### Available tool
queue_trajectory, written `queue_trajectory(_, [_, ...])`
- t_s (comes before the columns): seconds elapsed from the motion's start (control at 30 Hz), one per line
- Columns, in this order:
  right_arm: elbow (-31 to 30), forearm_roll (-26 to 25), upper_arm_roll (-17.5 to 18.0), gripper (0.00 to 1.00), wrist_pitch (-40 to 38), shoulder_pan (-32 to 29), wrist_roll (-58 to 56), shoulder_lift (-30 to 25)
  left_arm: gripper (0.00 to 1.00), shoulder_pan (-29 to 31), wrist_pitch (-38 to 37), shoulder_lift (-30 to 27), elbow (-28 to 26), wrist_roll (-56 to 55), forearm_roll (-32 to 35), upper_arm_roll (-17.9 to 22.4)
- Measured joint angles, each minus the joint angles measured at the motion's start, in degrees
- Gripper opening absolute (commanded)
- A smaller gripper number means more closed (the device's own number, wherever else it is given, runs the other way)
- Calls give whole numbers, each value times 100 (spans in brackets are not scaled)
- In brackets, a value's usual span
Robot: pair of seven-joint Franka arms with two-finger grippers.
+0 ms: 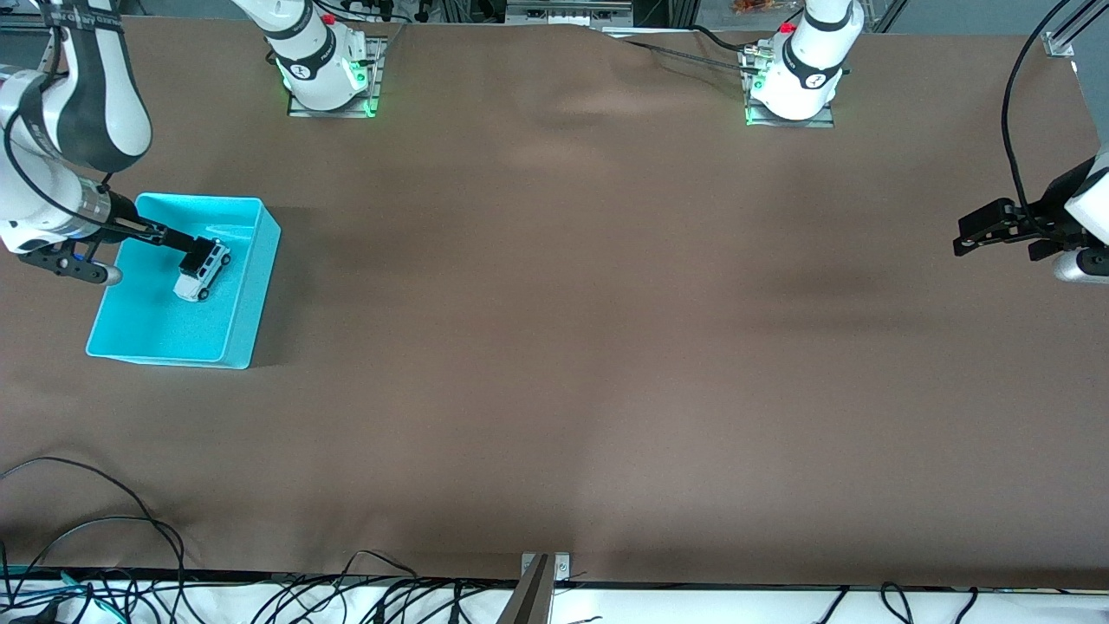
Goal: Wind and store white jeep toy
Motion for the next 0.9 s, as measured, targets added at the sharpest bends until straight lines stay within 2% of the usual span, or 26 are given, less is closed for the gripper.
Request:
queue_trajectory(0.5, [1915, 378, 438, 100, -2060, 247, 66, -98, 100, 0, 0, 0, 0, 0, 0, 0])
queue_trajectory(0.67, [2352, 502, 462, 100, -2452, 245, 66, -99, 100, 1, 0, 2, 0, 0, 0, 2])
queue_trajectory(0.9, [2716, 525, 727, 100, -2544, 190, 66, -104, 100, 2, -4, 11, -7, 0, 0, 8])
